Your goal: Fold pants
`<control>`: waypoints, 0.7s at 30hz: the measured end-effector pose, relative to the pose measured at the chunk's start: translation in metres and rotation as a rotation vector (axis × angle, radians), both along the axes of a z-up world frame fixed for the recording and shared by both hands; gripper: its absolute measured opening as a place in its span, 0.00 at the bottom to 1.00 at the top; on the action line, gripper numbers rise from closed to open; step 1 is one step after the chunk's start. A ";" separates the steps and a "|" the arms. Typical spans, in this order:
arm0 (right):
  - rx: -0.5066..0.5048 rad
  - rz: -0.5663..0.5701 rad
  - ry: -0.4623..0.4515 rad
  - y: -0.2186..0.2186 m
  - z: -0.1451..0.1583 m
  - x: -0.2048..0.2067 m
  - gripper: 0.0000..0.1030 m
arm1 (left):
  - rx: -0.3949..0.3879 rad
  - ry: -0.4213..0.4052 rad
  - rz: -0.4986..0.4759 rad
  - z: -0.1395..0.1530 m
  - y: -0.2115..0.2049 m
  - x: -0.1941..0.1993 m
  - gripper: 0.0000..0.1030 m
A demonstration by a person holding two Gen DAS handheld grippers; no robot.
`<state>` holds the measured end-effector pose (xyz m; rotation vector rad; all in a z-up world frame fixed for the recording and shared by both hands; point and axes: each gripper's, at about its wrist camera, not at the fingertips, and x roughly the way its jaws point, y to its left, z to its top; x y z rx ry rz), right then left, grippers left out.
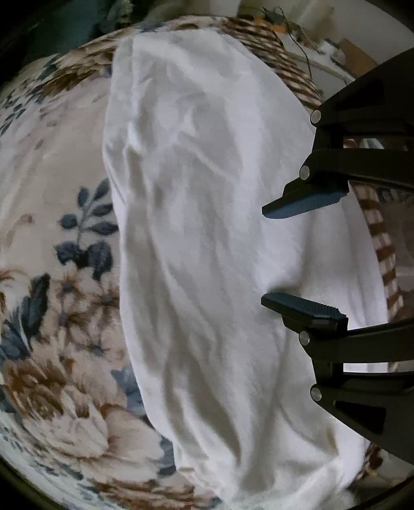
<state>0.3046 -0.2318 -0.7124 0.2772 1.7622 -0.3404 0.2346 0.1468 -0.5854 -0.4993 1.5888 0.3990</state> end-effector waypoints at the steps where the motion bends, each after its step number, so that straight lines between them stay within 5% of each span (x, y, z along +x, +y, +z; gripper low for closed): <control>1: 0.022 -0.018 -0.013 0.001 0.005 -0.009 0.50 | -0.020 -0.012 0.027 0.001 0.004 -0.007 0.16; 6: 0.162 -0.160 -0.091 0.001 0.040 -0.055 0.50 | -0.105 -0.141 0.160 0.018 0.022 -0.037 0.56; 12: 0.328 -0.411 -0.038 -0.010 0.020 -0.113 0.50 | -0.088 -0.151 0.209 0.000 0.038 -0.014 0.59; 14: 0.359 -0.530 -0.052 -0.019 -0.002 -0.120 0.50 | -0.076 -0.143 0.224 -0.008 0.041 0.000 0.58; 15: 0.386 -0.585 -0.081 -0.024 -0.012 -0.119 0.50 | -0.056 -0.150 0.225 -0.010 0.044 0.004 0.51; 16: 0.399 -0.625 -0.104 -0.027 -0.020 -0.118 0.50 | -0.037 -0.159 0.223 -0.009 0.045 0.010 0.32; 17: 0.401 -0.656 -0.130 -0.030 -0.023 -0.120 0.38 | -0.019 -0.174 0.222 -0.006 0.046 0.010 0.23; 18: 0.389 -0.673 -0.144 -0.032 -0.023 -0.122 0.09 | 0.008 -0.188 0.211 -0.001 0.047 0.008 0.17; 21: 0.359 -0.670 -0.167 -0.029 -0.011 -0.135 0.07 | 0.048 -0.219 0.184 0.012 0.046 -0.005 0.12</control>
